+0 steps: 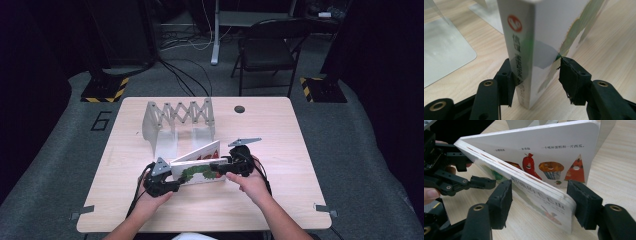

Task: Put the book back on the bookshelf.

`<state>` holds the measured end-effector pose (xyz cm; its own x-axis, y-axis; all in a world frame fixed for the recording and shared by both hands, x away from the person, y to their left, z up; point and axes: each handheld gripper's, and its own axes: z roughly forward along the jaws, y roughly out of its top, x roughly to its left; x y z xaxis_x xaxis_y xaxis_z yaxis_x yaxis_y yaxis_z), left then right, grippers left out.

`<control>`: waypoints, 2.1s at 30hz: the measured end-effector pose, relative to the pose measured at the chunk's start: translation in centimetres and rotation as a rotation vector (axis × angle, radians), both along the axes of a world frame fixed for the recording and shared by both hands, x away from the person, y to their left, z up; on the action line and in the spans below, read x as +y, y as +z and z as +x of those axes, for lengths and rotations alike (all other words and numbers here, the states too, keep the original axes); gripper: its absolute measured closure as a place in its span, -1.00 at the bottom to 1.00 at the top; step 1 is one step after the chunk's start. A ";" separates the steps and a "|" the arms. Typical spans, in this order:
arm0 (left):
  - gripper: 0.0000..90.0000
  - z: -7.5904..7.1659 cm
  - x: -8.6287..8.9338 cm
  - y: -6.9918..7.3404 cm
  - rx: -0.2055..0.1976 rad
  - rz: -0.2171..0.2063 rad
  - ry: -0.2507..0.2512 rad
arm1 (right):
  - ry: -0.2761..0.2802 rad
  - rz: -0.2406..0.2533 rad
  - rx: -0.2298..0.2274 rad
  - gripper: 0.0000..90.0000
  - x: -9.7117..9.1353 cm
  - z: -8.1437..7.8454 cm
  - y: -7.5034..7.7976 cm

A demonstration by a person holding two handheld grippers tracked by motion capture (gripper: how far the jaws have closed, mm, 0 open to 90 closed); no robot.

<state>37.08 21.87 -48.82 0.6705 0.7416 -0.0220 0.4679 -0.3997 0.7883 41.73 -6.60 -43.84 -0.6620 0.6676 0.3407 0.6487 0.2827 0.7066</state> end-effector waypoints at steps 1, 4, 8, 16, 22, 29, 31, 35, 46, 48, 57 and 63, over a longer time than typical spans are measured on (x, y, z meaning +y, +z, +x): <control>0.09 0.0 0.0 0.0 0.000 0.000 0.000 | 0.000 0.000 0.000 -0.19 0.0 0.0 0.0; 0.08 -0.1 -0.1 0.0 -0.010 0.019 -0.003 | 0.009 -0.024 -0.012 -0.20 0.2 -0.2 -0.2; 0.05 -0.1 0.0 -0.1 -0.007 0.008 -0.004 | 0.015 -0.042 0.000 -0.19 0.0 -0.1 -0.9; -0.02 0.0 -0.1 0.1 0.024 -0.004 -0.024 | -0.001 -0.059 0.025 -0.18 -0.3 0.1 -1.7; -0.14 0.3 -0.1 0.2 0.043 -0.018 -0.031 | -0.010 -0.069 0.028 -0.19 -0.6 0.1 -2.1; -0.34 0.5 -0.4 0.2 0.043 -0.033 -0.039 | -0.020 -0.081 0.036 -0.19 -1.0 0.0 -2.4; -0.36 0.5 -0.5 0.1 0.043 -0.041 -0.038 | -0.031 -0.081 0.045 -0.19 -1.1 0.0 -2.5; -0.41 0.5 -0.9 0.2 0.029 -0.037 -0.055 | -0.042 -0.103 0.040 -0.19 -1.5 0.1 -3.0; -0.26 1.1 -1.3 -0.3 0.001 -0.004 -0.065 | -0.087 -0.103 0.056 -0.22 -2.8 0.1 -3.6; -0.24 1.2 -1.2 -0.4 0.016 -0.011 -0.073 | -0.095 -0.103 0.060 -0.23 -3.1 0.3 -3.8; -0.12 1.2 -1.2 -0.5 0.014 -0.024 -0.076 | -0.095 -0.120 0.073 -0.24 -3.3 0.7 -4.3; 0.02 0.9 -1.3 -0.4 0.008 -0.026 -0.086 | -0.088 -0.133 0.072 -0.24 -3.0 0.8 -4.4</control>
